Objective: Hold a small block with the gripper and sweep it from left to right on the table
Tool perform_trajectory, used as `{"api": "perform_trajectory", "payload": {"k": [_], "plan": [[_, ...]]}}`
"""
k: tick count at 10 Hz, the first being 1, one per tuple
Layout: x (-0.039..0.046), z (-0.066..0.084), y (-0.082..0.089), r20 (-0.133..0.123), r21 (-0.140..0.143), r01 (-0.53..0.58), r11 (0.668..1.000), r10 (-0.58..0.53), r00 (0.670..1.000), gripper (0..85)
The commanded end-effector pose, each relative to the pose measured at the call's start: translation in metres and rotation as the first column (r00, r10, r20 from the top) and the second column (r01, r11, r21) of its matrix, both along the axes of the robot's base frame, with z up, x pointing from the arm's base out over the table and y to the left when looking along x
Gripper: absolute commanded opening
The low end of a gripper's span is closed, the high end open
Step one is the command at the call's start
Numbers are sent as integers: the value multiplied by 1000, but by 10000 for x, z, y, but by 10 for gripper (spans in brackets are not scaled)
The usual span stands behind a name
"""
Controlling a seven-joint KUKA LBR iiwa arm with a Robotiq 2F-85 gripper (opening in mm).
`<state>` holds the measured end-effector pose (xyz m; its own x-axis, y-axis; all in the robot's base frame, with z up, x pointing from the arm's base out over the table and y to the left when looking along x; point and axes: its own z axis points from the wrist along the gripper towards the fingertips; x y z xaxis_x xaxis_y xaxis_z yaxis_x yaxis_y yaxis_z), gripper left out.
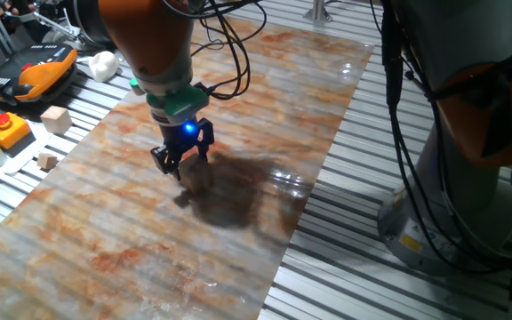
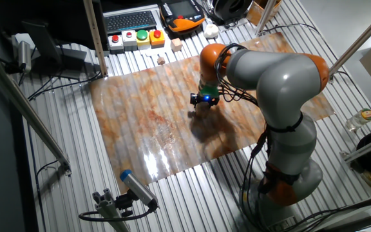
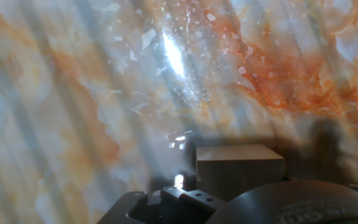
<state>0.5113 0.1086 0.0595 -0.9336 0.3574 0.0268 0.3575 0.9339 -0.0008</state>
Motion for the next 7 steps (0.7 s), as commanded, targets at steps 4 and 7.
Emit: {"api": "perform_trajectory", "payload": {"k": [4, 7], "plan": [[-18, 181, 22, 1, 13, 19, 1000, -19, 1000, 850], [23, 469, 69, -20, 29, 35, 999, -35, 999, 850]]}}
